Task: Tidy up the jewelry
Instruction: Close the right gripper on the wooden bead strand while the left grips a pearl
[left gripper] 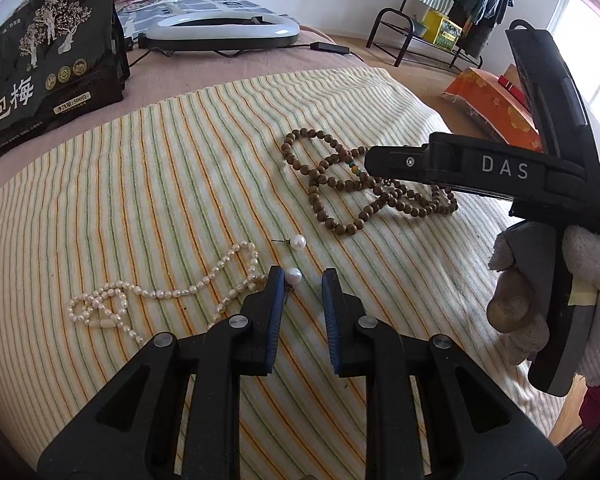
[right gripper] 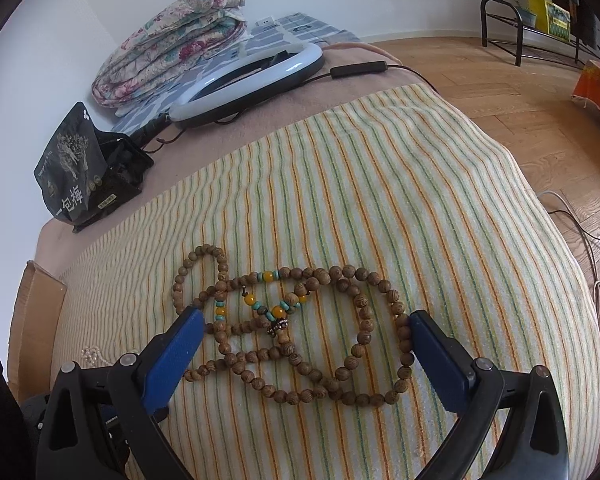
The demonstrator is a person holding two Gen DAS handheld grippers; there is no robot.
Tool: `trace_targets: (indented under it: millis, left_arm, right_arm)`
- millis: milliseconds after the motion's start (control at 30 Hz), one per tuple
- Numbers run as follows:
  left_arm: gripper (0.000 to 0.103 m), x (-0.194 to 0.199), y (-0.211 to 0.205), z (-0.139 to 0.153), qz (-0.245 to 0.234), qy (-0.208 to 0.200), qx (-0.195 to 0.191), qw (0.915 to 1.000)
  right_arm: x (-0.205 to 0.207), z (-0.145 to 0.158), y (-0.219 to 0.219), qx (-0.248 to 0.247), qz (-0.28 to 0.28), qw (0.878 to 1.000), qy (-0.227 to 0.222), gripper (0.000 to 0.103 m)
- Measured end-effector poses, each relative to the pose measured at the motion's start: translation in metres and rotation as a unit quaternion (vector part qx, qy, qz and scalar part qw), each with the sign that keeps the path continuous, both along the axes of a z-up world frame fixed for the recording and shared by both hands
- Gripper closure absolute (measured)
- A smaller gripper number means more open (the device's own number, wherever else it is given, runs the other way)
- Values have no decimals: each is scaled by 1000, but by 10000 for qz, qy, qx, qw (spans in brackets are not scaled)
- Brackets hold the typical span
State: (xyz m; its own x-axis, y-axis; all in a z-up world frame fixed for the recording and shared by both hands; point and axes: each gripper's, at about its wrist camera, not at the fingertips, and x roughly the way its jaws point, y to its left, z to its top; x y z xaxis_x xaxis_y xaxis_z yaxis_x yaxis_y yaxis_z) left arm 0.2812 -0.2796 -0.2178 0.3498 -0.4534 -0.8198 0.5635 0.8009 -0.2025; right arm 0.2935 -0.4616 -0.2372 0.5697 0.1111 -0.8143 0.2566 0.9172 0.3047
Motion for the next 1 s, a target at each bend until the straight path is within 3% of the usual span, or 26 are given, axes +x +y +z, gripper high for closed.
trace_targets:
  millis: [233,733,833,900,967,1000]
  left_arm:
    - [96,3,1,-3,44,-44,-17,10000]
    - [96,-10,7,-3,-92,-89,114,9999]
    - [96,-13,10,-2,-102,-60,109,9999]
    - [96,-15,12,-2,-108,-48,115,9999]
    - [97,-17,13,-1,-117,-43,131,9998]
    - [97,-17,13,0,-118,-32,128,9998]
  right_arm:
    - [0,-2,2,-151,84,9998,32,0]
    - [9,-9,29,-1342,465,9893,340,5]
    - [7,-6,33,-1479,547,9871,293,23]
    - [6,-1,37,-1503,651,9862,240,54]
    - [5,2,40,-1422,764,9867,200,79]
    - [4,3,40,-1351,801,9874,182,86]
